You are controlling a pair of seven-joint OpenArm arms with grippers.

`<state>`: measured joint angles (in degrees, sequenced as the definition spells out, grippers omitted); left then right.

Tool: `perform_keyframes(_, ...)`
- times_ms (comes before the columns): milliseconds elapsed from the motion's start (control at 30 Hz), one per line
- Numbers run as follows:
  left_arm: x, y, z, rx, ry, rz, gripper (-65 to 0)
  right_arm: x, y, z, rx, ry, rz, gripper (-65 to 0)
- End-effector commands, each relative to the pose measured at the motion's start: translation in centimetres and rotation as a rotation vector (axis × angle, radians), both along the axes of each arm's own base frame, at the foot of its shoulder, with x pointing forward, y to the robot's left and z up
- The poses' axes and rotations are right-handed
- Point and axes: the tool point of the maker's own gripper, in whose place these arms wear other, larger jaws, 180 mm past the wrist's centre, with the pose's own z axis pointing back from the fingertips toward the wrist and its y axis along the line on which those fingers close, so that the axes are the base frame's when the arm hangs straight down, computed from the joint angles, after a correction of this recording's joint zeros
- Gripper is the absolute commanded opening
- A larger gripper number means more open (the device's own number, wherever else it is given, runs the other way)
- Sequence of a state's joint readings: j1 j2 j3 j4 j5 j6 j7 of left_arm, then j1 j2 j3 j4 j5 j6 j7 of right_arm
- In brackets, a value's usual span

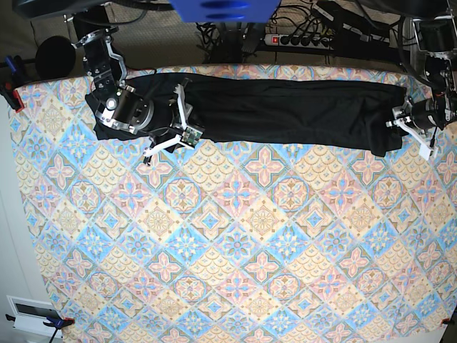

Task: Layout the t-shirt on the table in an organized manner, then fold the t-shirt properly
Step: 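Hold the folded strip ends with both grippers and straighten it, then fold the strip end with the left gripper toward the right gripper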

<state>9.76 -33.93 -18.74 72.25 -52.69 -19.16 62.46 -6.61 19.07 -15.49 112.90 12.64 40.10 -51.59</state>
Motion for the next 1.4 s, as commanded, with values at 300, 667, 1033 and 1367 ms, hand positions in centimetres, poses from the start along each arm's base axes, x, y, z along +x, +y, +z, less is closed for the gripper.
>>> perform_keyframes(300,-1.1,-0.3,0.2,-0.076,0.019,0.042,-65.0,1.2,0.3,1.6,0.027,-0.051,0.005,-48.4)
perform_keyframes(667,3.7,9.3,7.9,0.068,-0.214,0.243,-65.0,1.3,0.8,3.4,0.181,-0.019,-0.022,-48.4)
perform_keyframes(1033,5.2,12.6,12.8,0.134,-0.271,0.242,-65.0,2.0,0.0,4.8,0.267,-0.016,-0.07,-48.4)
perform_keyframes(1367,4.0,0.9,13.6,0.061,-0.377,0.021,-65.0,2.1,-0.3,4.9,0.263,-0.02,-0.077,-48.4)
